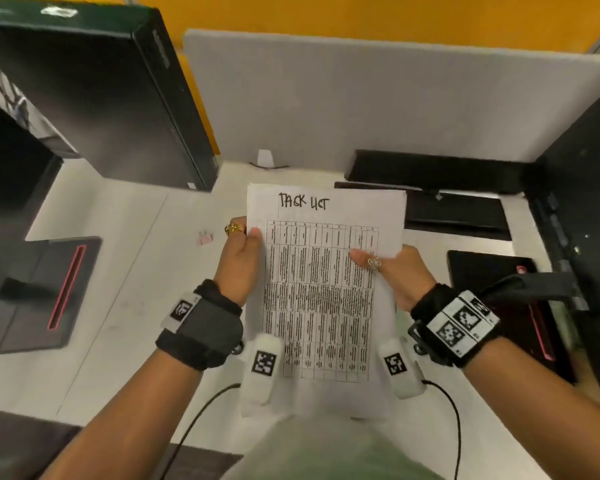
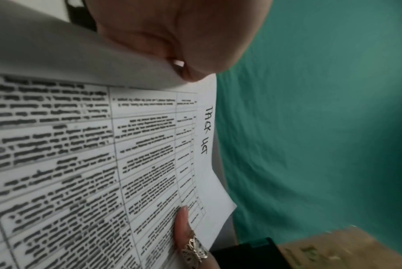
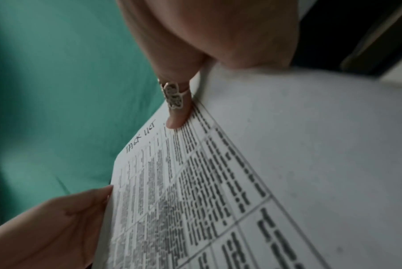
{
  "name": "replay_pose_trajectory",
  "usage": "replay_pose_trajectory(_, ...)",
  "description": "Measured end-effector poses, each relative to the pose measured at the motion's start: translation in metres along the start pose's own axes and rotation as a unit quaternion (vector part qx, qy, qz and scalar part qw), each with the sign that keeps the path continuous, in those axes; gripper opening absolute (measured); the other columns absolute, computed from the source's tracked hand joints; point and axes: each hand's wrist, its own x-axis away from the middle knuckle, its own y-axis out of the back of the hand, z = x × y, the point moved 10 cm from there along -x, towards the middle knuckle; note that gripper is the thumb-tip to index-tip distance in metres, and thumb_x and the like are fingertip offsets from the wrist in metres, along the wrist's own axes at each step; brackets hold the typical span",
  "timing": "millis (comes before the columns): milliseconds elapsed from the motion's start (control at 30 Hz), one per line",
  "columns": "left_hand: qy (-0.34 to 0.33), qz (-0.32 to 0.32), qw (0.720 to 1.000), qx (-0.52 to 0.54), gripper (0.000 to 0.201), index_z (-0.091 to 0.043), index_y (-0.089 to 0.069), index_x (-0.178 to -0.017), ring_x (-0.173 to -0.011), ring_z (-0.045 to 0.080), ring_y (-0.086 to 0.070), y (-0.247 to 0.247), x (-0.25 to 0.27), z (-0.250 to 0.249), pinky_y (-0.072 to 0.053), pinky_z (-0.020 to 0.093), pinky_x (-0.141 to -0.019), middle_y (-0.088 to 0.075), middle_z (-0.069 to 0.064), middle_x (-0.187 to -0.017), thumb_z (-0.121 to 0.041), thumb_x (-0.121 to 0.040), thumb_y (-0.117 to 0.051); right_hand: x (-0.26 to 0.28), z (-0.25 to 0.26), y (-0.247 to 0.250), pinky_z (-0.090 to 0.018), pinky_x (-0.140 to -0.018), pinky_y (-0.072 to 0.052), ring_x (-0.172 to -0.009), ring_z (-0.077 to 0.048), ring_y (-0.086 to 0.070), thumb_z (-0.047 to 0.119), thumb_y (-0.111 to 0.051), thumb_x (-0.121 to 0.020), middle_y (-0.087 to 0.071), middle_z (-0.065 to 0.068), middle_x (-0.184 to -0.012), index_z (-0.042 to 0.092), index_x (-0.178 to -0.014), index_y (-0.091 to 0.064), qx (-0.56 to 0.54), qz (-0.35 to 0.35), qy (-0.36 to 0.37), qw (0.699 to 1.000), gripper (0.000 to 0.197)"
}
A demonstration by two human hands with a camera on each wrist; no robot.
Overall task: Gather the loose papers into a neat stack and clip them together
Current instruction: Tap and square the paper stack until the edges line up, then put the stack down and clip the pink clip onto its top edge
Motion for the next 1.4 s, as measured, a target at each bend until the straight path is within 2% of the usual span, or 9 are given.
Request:
replay_pose_trajectory(67, 0.052, -0.026, 0.996, -0.06, 0.021, 0.002, -0.043, -0.109, -0.077, 0.012, -0.052, 0.012, 0.0, 0.04, -0.041, 0.006, -0.064, -0.052, 0.005, -0.094, -0.008, -0.097, -0.028, -0.009, -0.037, -0.013, -0.044, -0.093, -0.051, -0.101, -0.027, -0.065, 0.016, -0.078, -0.064, -0.067, -0.014, -0.115, 0.007, -0.108, -0.064, 0.015, -0.004, -0.054, 0.998, 0.047)
replay_pose_trajectory(200, 0.136, -0.05, 0.978, -0.148, 0.027, 0.009, -0.046, -0.109, -0.101, 0.038, -0.053, 0.035, 0.013, 0.108, -0.039, 0.031, -0.081, -0.056, 0.029, -0.106, -0.008, -0.095, -0.031, -0.026, -0.091, -0.031, -0.044, -0.096, -0.05, -0.103, -0.027, -0.064, 0.022, -0.083, -0.06, -0.068, -0.014, -0.113, 0.005, -0.111, -0.063, 0.111, -0.022, -0.094, 0.989, 0.056)
replay_pose_trajectory(400, 0.215, -0.069, 0.95, -0.218, 0.032, 0.001, -0.043, -0.121, -0.113, 0.036, -0.053, 0.079, 0.029, 0.156, -0.04, 0.038, -0.097, -0.058, 0.023, -0.121, -0.012, -0.094, -0.033, -0.05, -0.08, -0.056, -0.038, -0.103, -0.04, -0.123, -0.026, -0.041, 0.038, -0.079, -0.064, -0.043, -0.013, -0.134, 0.009, -0.129, -0.041, 0.398, -0.074, 0.041, 0.913, 0.081)
replay_pose_trajectory(600, 0.267, -0.124, 0.922, -0.251, 0.026, -0.007, -0.057, -0.103, -0.097, 0.033, -0.06, 0.118, 0.029, 0.173, -0.05, 0.04, -0.091, -0.066, 0.015, -0.105, -0.018, -0.086, -0.041, -0.086, -0.046, -0.155, -0.037, -0.091, -0.044, -0.104, -0.022, -0.054, 0.041, -0.066, -0.076, -0.064, -0.008, -0.104, 0.014, -0.095, -0.066, 0.432, 0.013, 0.157, 0.888, 0.033)
replay_pose_trajectory(733, 0.276, -0.086, 0.923, -0.254, 0.014, -0.01, -0.054, -0.078, -0.078, 0.025, -0.051, 0.121, 0.02, 0.179, -0.043, 0.028, -0.074, -0.058, 0.007, -0.081, -0.017, -0.086, -0.045, -0.121, -0.036, -0.223, -0.031, -0.084, -0.051, -0.086, -0.018, -0.061, 0.022, -0.064, -0.079, -0.071, -0.008, -0.096, 0.009, -0.087, -0.07, 0.383, 0.05, 0.181, 0.904, 0.017)
replay_pose_trajectory(900, 0.275, -0.032, 0.918, -0.284, 0.037, -0.017, -0.036, -0.052, -0.072, 0.022, -0.041, 0.124, 0.01, 0.187, -0.032, 0.008, -0.044, -0.037, -0.002, -0.057, -0.012, -0.087, -0.049, -0.154, -0.048, -0.292, -0.026, -0.094, -0.038, -0.114, -0.024, -0.053, 0.023, -0.054, -0.087, -0.06, -0.012, -0.12, 0.009, -0.115, -0.059, 0.452, 0.124, 0.182, 0.865, 0.032)
replay_pose_trajectory(967, 0.275, -0.009, 0.916, -0.292, 0.038, -0.017, -0.036, -0.052, -0.073, 0.022, -0.041, 0.124, 0.006, 0.191, -0.035, 0.012, -0.051, -0.037, -0.002, -0.057, -0.013, -0.087, -0.05, -0.16, -0.058, -0.309, -0.028, -0.099, -0.037, -0.12, -0.026, -0.047, 0.03, -0.053, -0.087, -0.054, -0.013, -0.127, 0.011, -0.125, -0.051, 0.478, 0.149, 0.174, 0.848, 0.042)
replay_pose_trajectory(1167, 0.278, 0.008, 0.917, -0.288, 0.03, -0.011, -0.045, -0.061, -0.079, 0.024, -0.046, 0.124, 0.002, 0.196, -0.039, 0.034, -0.078, -0.045, 0.006, -0.066, -0.017, -0.09, -0.05, -0.16, -0.06, -0.336, -0.031, -0.098, -0.042, -0.116, -0.026, -0.051, 0.024, -0.053, -0.088, -0.056, -0.012, -0.12, 0.014, -0.12, -0.057, 0.481, 0.207, 0.164, 0.836, 0.034)
replay_pose_trajectory(1400, 0.266, -0.005, 0.932, -0.247, 0.031, -0.009, -0.048, -0.121, -0.105, 0.029, -0.055, 0.12, 0.006, 0.192, -0.041, 0.034, -0.094, -0.06, 0.013, -0.117, -0.013, -0.09, -0.047, -0.158, -0.051, -0.318, -0.029, -0.088, -0.05, -0.104, -0.028, -0.061, 0.019, -0.057, -0.083, -0.065, -0.014, -0.112, 0.005, -0.108, -0.063, 0.531, 0.176, 0.166, 0.812, 0.029)
